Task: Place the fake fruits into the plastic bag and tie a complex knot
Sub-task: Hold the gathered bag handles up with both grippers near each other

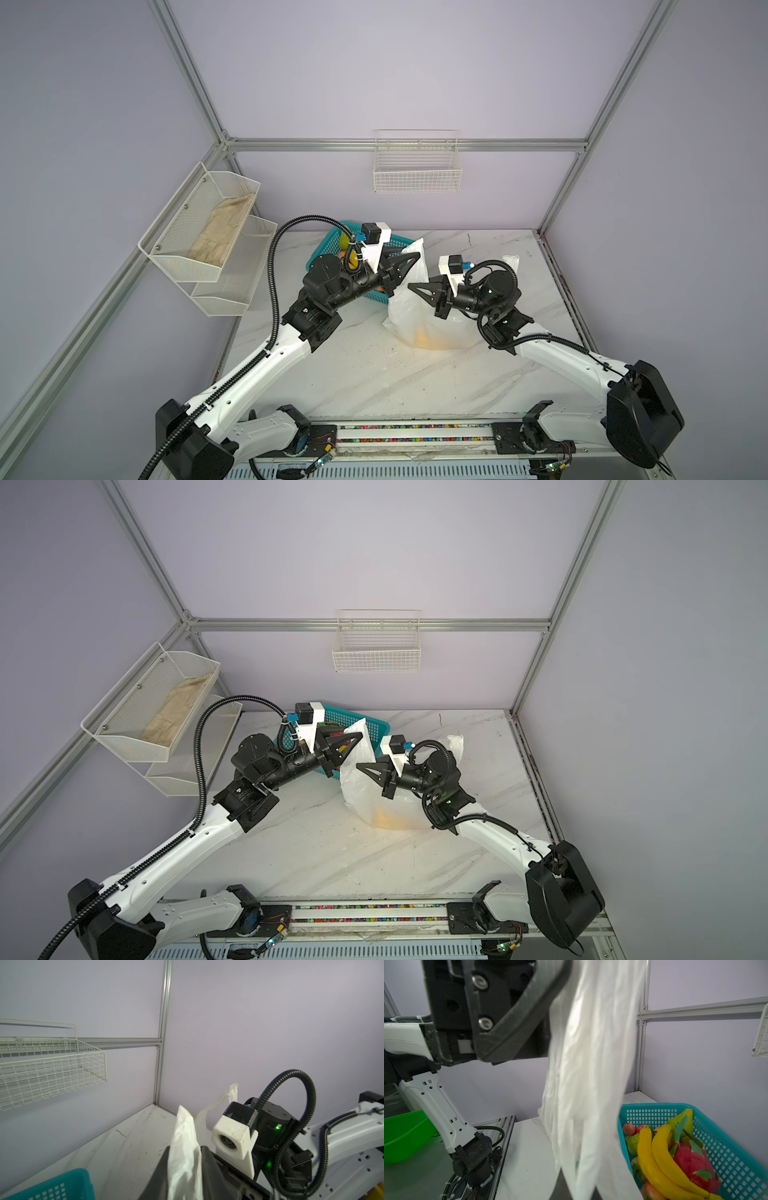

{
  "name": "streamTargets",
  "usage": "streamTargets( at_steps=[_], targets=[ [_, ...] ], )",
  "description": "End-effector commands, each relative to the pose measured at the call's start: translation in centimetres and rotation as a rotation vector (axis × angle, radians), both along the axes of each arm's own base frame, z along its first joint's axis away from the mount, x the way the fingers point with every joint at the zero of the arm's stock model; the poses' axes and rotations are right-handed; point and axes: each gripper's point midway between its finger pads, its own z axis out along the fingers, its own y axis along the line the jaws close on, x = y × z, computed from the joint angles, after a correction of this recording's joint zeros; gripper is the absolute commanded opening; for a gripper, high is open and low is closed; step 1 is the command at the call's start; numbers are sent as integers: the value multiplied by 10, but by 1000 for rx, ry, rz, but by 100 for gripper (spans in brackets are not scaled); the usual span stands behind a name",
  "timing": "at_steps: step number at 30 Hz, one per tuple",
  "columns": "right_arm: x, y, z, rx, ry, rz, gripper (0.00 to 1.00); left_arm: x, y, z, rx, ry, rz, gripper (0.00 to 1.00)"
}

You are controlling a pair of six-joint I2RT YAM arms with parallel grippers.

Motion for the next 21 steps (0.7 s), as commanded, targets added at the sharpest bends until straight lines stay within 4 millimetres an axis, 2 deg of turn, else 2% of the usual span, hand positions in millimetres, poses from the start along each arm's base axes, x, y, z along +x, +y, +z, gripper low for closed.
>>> streamTargets(
  at_steps=[1,4,7,11,13,15,18,21],
  targets=[
    [-21,-4,10,12,-60,67,0,-8,3,-2,61,-59,-52,44],
    [-24,-5,8,0,-59,74,0,-13,-3,-4,96,-78,-110,58],
    [-26,-3,6,-19,-61,96,0,-13,-10,-5,108,-70,-160,66],
    [-25,0,2,-52,-52,111,0,-11,-18,2,87,-72,-212,67],
    [-24,1,0,-65,-49,112,0,-11,-22,9,69,-77,-239,63],
    [-24,0,-1,-70,-48,104,0,-8,-26,13,54,-64,-255,54],
    [-21,-2,0,-75,-45,79,2,1,-30,16,33,-40,-246,33],
    [-16,-4,-6,-103,-34,37,2,2,-29,21,1,-61,-238,30]
  ],
)
